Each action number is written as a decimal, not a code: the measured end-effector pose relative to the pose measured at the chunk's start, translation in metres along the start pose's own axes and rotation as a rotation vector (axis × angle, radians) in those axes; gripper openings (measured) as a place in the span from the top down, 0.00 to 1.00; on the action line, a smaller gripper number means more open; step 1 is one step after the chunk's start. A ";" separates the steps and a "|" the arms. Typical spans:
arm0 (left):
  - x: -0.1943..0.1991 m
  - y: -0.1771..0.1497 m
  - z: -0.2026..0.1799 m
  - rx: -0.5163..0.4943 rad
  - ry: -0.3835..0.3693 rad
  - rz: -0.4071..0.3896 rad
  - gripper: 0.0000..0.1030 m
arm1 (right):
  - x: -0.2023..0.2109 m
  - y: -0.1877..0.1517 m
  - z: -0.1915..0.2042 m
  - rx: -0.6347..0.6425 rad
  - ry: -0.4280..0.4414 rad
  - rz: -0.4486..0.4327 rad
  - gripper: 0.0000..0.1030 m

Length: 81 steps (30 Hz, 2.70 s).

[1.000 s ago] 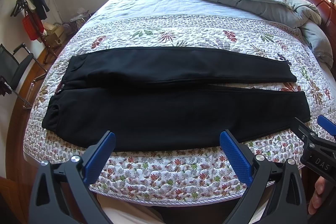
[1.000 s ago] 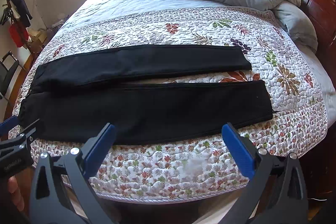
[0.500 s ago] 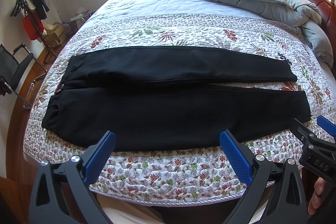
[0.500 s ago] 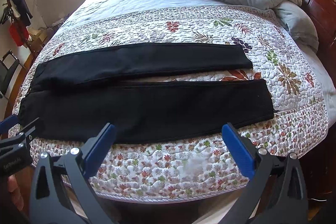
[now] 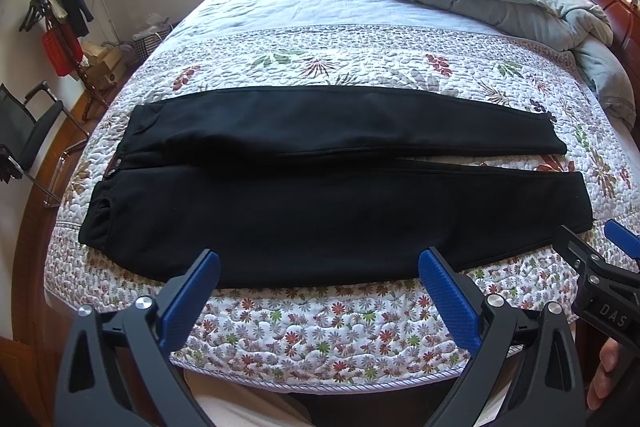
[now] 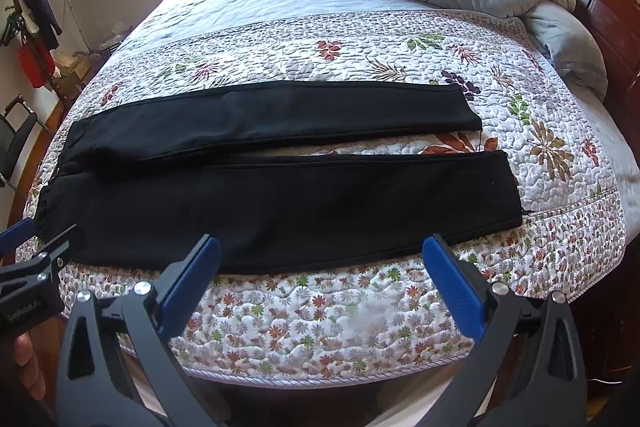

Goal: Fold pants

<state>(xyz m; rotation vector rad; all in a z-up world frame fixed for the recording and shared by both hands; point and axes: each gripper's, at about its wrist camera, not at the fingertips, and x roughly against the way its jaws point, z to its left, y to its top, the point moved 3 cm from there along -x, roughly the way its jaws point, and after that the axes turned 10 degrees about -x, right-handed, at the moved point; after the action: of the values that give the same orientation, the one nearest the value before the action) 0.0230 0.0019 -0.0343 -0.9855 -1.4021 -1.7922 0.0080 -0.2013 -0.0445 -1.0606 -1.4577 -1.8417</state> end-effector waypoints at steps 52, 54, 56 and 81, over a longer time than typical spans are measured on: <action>-0.255 0.249 -0.092 -0.366 -0.516 0.066 0.03 | -0.193 0.238 -0.208 0.118 0.202 0.243 0.94; -0.260 0.257 -0.103 -0.435 -0.589 0.050 0.03 | -0.176 0.246 -0.204 0.136 0.226 0.208 0.94; -0.263 0.262 -0.113 -0.493 -0.648 0.043 0.03 | -0.158 0.249 -0.199 0.169 0.245 0.169 0.94; -0.188 0.229 -0.120 -0.550 -0.514 -0.039 0.88 | -0.139 0.239 -0.202 0.211 0.174 0.004 0.94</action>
<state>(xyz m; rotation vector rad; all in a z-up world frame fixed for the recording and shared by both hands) 0.2915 -0.1569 -0.1023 -1.8174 -1.2221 -2.0989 0.2272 -0.4636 -0.0558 -0.7809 -1.5047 -1.6874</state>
